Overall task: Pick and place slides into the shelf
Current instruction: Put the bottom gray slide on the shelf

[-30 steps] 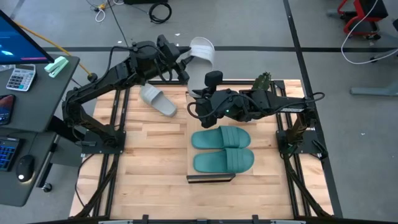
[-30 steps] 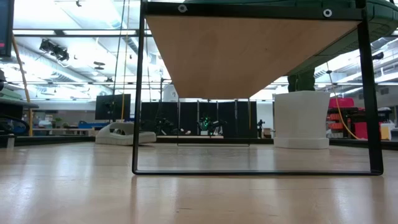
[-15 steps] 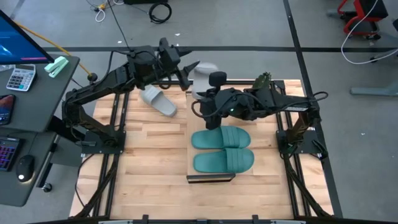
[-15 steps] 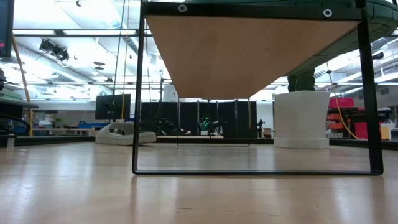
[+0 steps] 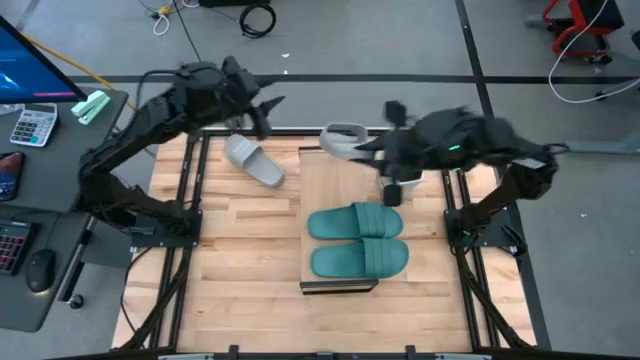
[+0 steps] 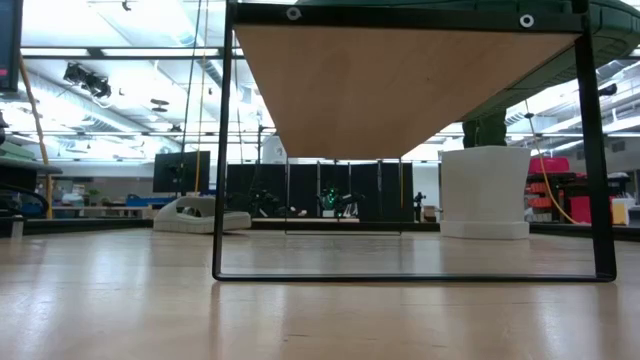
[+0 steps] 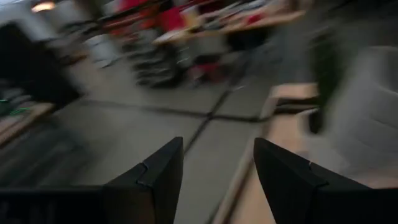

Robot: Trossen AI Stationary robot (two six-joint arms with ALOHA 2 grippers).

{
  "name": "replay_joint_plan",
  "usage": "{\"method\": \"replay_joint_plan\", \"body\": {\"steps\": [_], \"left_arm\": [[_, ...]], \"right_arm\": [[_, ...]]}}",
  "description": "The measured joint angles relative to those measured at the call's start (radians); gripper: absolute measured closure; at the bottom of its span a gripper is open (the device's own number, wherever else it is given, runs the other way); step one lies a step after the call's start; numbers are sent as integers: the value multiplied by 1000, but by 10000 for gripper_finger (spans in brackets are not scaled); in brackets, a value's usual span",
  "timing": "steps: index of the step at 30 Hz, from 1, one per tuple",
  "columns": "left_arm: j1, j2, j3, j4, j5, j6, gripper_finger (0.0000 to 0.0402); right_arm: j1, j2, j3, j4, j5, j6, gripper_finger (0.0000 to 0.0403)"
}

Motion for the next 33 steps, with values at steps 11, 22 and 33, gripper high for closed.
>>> {"method": "replay_joint_plan", "body": {"steps": [11,22,33], "left_arm": [[28,-147,0,35,560,-111,219],[5,-108,-1,456,670,-186,212],[-11,-44,-1,615,718,-228,208]], "right_arm": [[-1,-207,2,269,-163,7,342],[-47,-198,2,657,-536,153,342],[-84,-161,1,724,-593,156,343]]}}
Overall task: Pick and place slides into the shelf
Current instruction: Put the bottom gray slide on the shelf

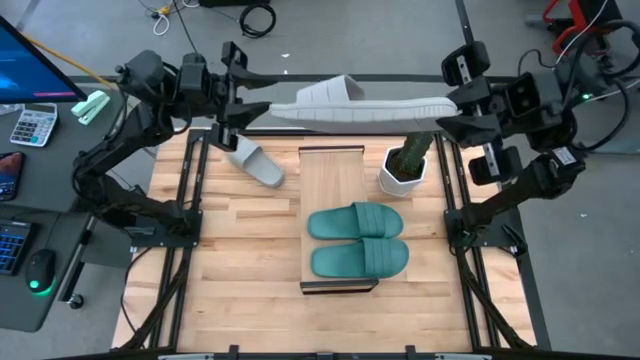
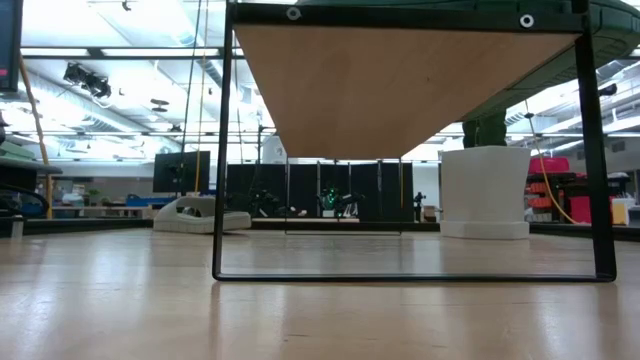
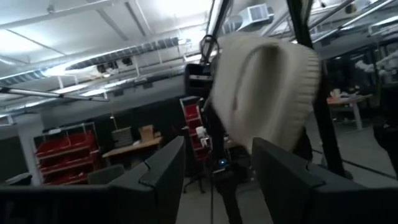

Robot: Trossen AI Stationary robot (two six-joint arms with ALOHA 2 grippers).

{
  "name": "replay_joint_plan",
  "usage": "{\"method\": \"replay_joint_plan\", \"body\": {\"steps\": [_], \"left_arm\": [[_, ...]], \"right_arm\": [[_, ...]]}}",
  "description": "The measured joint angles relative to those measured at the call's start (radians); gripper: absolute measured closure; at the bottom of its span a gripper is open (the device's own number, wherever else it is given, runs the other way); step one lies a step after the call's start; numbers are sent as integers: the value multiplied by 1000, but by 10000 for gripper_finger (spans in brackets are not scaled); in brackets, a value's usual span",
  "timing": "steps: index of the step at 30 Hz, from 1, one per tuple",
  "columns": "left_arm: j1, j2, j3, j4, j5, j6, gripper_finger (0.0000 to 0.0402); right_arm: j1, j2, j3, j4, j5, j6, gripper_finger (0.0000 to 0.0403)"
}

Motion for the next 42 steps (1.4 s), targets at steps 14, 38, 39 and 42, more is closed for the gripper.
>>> {"method": "replay_joint_plan", "body": {"steps": [14,38,39,42], "left_arm": [[-1,5,0,37,59,-32,173],[-63,51,0,157,58,-23,228],[-63,51,0,157,58,-23,235],[-63,51,0,157,58,-22,258]], "right_arm": [[-31,0,5,10,-4,-2,343],[-31,32,5,10,6,-7,343],[-31,33,5,13,6,-1,343],[-31,34,5,12,6,1,343]]}}
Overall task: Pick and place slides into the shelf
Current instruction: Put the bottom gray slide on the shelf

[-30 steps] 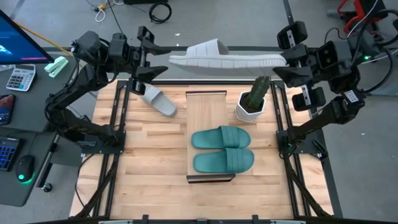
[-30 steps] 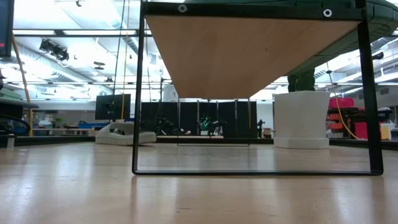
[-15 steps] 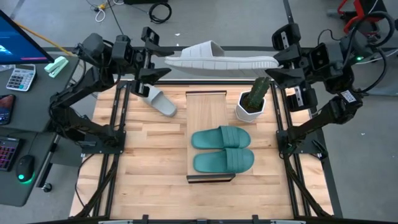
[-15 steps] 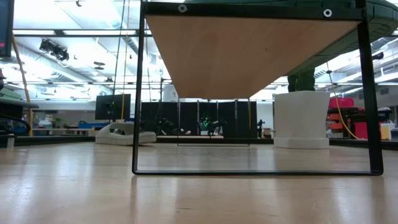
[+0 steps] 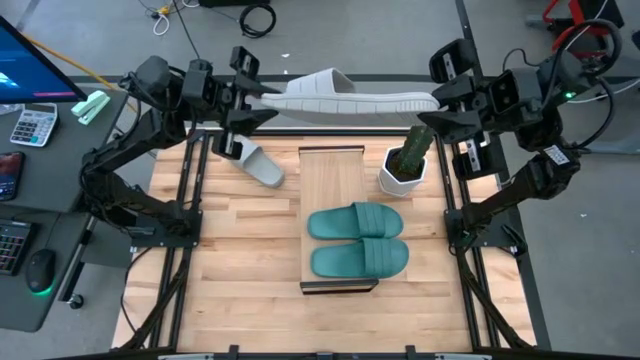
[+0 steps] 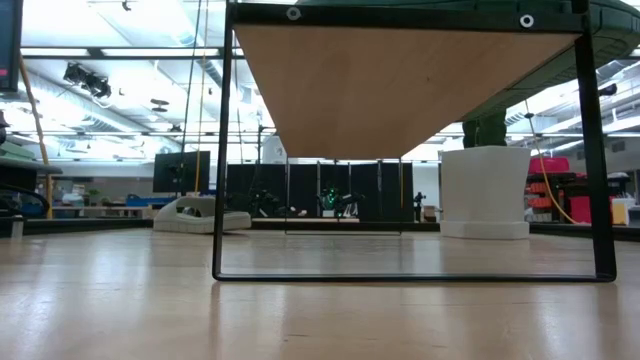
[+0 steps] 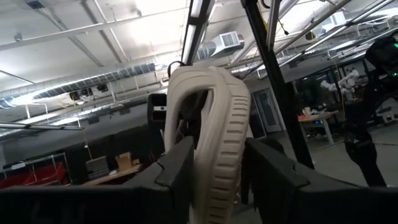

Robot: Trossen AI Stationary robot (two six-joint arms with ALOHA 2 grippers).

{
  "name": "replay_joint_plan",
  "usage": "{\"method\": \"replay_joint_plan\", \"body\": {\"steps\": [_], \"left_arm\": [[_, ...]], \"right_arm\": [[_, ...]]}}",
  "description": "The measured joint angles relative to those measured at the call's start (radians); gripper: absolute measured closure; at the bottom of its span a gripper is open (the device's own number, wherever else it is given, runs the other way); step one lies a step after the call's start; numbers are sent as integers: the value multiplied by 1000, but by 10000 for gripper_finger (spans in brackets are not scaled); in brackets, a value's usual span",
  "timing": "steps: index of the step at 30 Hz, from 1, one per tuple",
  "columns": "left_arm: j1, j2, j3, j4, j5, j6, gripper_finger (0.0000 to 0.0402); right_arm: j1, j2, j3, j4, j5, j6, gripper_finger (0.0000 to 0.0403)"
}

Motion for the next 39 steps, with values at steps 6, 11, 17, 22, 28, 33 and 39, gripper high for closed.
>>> {"method": "replay_joint_plan", "body": {"steps": [6,11,17,22,28,33,39], "left_arm": [[0,-1,0,0,6,24,313],[0,-1,0,2,7,38,351],[0,-1,0,1,-18,78,354],[3,0,0,-8,-35,124,354],[18,0,0,-8,-43,149,355],[32,0,0,-10,-43,150,355],[48,-11,0,-125,-83,235,355]], "right_arm": [[0,4,0,2,1,8,342],[0,4,1,2,1,24,342],[0,4,1,-2,1,76,299],[0,1,0,-26,0,80,244],[0,-7,0,-61,24,79,182],[0,-17,0,-122,75,49,139],[0,-74,0,-224,272,-1,111]]}}
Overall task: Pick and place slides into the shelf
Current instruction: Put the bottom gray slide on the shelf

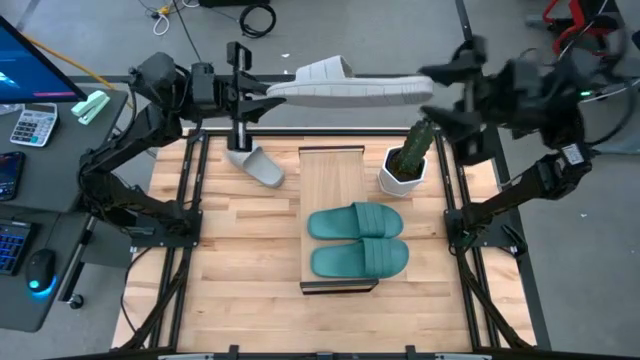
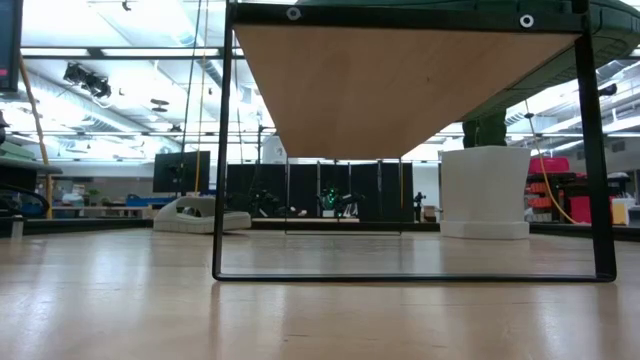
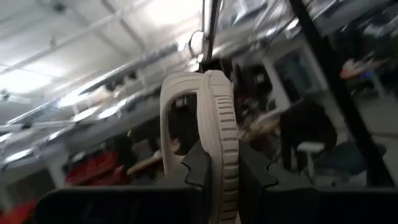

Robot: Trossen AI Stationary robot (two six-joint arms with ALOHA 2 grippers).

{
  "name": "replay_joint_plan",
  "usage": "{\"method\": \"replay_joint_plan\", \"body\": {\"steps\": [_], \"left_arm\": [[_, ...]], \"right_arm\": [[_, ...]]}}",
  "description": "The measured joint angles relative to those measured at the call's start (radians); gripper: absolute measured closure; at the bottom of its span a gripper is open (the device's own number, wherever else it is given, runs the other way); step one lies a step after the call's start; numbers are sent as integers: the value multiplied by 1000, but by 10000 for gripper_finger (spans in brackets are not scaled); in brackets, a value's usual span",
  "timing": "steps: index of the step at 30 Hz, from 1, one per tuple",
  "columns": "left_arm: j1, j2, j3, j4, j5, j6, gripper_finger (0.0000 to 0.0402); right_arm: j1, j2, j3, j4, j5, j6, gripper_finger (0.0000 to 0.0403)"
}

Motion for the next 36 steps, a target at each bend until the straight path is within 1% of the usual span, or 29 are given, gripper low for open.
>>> {"method": "replay_joint_plan", "body": {"steps": [3,6,10,15,20,23,28,31,36], "left_arm": [[0,-2,0,-101,-34,56,356],[-3,0,0,-202,-66,97,356],[-16,-1,0,-362,-124,155,356],[-36,-1,0,-533,-141,203,356],[-54,0,0,-686,-233,275,356],[-63,0,0,-732,-250,319,356],[-71,1,0,-761,-248,406,356],[-83,2,-11,-764,-257,473,356],[-133,2,-88,-743,-360,619,356]], "right_arm": [[0,-39,0,-15,84,-3,111],[0,-69,0,-16,132,-13,116],[0,-95,0,-21,173,-27,123],[0,-110,0,-37,225,-28,130],[0,-98,0,-87,275,-29,134],[0,-82,0,-133,282,-27,135],[0,-52,0,-179,283,-22,135],[0,-40,0,-187,316,-25,135],[0,-37,0,-192,394,-45,135]]}}
